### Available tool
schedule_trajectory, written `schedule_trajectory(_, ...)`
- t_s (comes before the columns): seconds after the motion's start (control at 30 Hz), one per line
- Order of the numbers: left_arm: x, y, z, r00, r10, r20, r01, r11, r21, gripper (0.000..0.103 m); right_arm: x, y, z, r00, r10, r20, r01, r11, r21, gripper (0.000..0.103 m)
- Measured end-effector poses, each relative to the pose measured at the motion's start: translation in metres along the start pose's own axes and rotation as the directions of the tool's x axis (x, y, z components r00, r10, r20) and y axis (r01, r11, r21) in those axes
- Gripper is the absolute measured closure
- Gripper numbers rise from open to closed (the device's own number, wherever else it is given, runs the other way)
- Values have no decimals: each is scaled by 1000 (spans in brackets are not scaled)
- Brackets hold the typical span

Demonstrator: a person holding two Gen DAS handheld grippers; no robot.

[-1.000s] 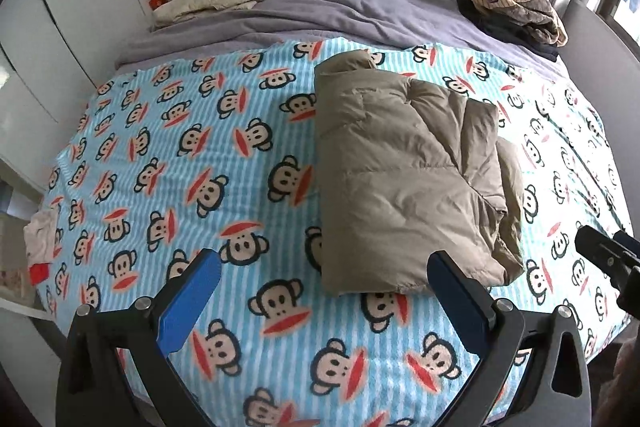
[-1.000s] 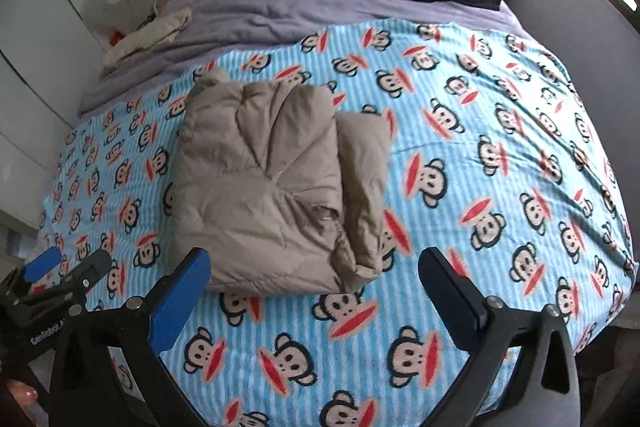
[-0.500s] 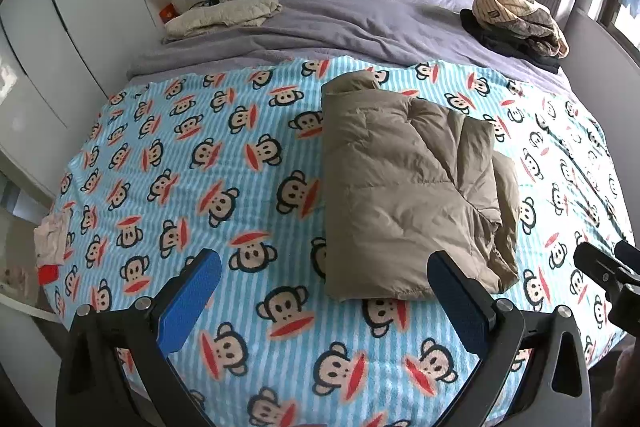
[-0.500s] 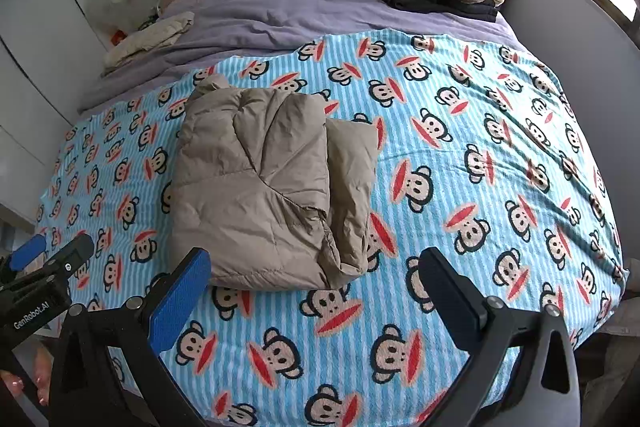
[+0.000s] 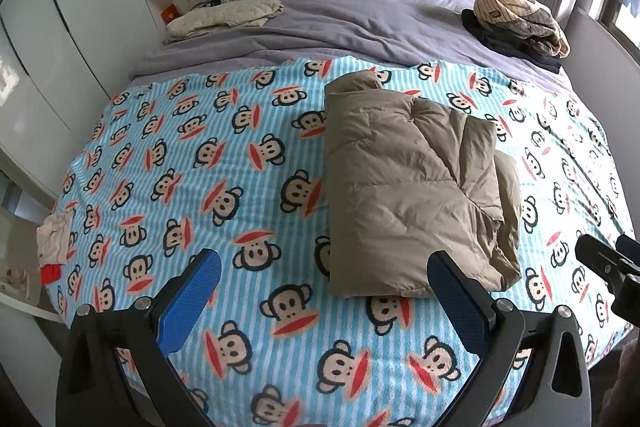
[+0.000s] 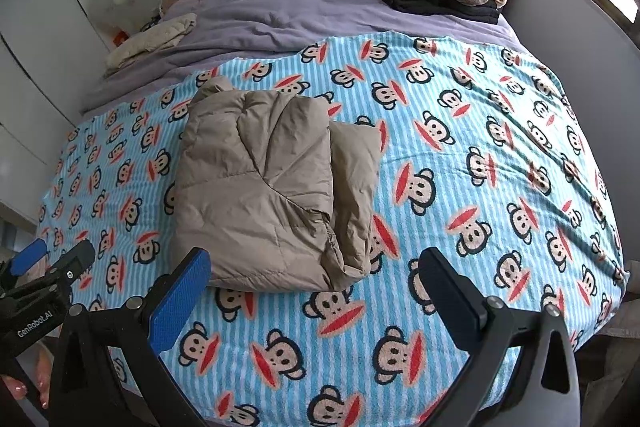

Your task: Fold large clothes

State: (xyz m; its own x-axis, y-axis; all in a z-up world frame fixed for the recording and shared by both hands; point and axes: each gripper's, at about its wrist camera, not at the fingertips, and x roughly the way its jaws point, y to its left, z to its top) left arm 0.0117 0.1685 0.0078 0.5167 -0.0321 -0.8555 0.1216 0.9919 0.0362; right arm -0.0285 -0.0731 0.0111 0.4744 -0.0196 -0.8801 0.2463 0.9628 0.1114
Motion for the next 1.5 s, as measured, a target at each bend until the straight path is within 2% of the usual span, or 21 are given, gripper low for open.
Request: schedule_trajectory(1.5,3,5,-2,1000,5,-1,-5,1000,-4,0,2,3,0,1000,-2,-1,2,1000,11,0)
